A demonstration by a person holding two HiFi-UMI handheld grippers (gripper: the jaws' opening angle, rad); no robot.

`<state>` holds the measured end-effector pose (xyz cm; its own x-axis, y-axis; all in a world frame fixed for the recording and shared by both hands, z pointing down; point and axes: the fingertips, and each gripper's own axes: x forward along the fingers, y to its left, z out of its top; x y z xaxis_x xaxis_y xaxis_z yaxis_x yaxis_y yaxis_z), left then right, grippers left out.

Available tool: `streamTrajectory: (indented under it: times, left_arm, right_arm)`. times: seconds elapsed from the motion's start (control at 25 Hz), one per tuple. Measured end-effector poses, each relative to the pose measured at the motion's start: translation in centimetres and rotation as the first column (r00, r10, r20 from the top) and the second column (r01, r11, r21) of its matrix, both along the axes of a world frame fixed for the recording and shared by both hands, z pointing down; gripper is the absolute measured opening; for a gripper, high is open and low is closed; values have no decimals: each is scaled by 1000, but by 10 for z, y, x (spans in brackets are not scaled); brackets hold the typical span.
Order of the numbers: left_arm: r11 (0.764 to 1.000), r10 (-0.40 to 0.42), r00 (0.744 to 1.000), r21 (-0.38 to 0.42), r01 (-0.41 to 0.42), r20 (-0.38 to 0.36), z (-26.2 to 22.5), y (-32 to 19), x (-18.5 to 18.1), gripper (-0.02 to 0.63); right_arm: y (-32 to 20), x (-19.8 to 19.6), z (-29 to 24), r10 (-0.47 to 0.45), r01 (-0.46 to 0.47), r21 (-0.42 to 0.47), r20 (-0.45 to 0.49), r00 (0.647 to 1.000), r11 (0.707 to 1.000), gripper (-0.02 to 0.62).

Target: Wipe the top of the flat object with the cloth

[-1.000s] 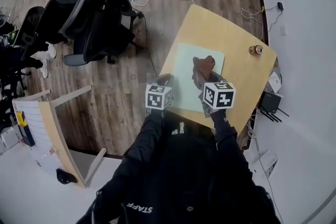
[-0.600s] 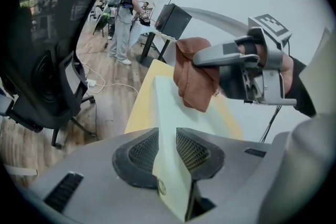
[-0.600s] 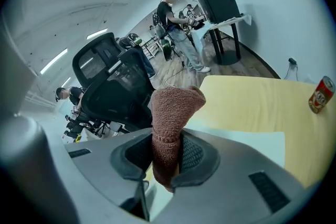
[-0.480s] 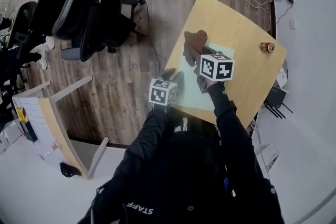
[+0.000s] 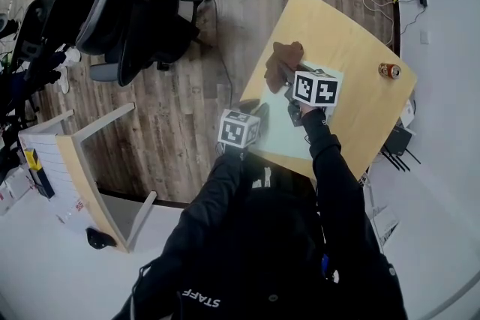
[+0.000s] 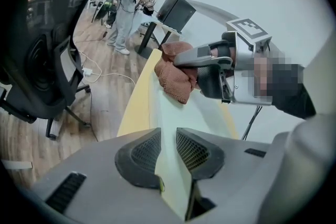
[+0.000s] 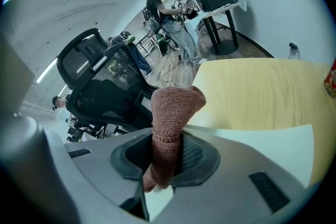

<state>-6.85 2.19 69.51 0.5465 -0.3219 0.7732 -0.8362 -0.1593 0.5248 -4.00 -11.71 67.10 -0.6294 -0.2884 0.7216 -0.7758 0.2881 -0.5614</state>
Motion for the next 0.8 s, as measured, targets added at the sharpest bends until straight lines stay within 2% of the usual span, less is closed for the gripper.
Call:
streamTrajectory:
  times: [0.16,0.48,0.8]
  left_arm:
    - [1000,6,1000,-6,-6,2,1,1,-1,106]
    - [1000,19,1000,-20,-19,16,0,0,-1,106]
    - [999,33,999,-27,-32,40,2,2,0,106]
  right_arm:
    - [5,13,9,10,-10,-17,-21,1000,1000,107]
    - [4,43,10,30,-30,5,-60,998,1000,109]
    - [9,93,12,81,-81,7,-105,991,997,109]
